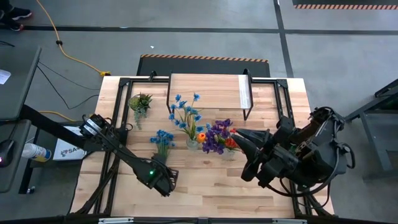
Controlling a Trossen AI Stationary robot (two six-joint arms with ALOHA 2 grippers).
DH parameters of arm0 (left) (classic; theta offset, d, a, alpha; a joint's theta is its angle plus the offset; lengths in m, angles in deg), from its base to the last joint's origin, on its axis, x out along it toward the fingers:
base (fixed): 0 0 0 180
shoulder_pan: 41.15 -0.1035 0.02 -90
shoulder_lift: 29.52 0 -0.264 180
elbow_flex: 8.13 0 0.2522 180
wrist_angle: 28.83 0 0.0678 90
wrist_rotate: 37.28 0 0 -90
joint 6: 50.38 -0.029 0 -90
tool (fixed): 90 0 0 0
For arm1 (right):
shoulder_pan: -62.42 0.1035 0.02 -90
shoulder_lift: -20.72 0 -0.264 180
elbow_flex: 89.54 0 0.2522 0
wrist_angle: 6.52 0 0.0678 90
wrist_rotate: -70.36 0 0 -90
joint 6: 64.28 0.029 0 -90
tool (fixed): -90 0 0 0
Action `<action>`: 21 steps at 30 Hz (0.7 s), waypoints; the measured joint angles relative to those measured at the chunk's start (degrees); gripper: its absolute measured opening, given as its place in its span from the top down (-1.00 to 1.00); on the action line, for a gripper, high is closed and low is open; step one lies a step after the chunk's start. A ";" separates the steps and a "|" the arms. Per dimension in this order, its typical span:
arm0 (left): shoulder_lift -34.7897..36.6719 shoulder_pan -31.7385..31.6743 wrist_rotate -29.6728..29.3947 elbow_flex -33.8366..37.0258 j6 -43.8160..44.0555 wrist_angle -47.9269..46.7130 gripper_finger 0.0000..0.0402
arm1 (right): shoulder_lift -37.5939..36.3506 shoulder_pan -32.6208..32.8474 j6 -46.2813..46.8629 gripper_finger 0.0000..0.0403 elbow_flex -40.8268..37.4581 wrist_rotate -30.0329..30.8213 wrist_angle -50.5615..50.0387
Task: Pick and place flowers into a vace then onto a shelf
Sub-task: Put the blue flowers into the left transparent flower vase
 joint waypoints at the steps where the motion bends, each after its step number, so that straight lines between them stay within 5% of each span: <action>1: 0.00 0.00 0.00 0.51 0.07 1.03 -0.12 | 0.00 -0.02 0.00 0.59 0.00 -0.07 0.00; 14: 0.26 0.00 0.34 2.40 1.31 3.25 -0.10 | 0.00 -0.04 0.00 0.59 -0.01 -0.23 0.02; 21: 0.20 0.00 0.83 2.49 1.27 2.60 0.19 | 0.00 -0.02 0.00 0.59 0.00 -0.23 0.00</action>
